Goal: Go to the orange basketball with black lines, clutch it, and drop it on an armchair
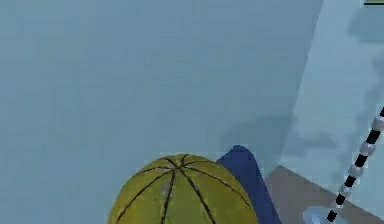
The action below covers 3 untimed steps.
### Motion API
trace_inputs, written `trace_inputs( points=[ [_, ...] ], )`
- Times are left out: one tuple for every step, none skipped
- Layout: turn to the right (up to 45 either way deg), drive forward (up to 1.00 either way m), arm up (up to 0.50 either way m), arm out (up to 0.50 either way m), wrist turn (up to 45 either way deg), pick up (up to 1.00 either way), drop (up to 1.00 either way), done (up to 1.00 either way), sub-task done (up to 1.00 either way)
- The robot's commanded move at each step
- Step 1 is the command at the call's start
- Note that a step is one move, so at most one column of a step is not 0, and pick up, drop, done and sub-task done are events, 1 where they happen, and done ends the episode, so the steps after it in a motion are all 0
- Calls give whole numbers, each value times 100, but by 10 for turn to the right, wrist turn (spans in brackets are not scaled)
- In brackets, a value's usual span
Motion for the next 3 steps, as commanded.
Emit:
trace_inputs(
  points=[
    [-180, 0, 0, 0, 0, 0, 0, 0, 0],
    [-30, 0, 0, 0, 0, 0, 0, 0, 0],
    [0, 0, 0, 20, 0, 0, 0, 0, 0]
  ],
)
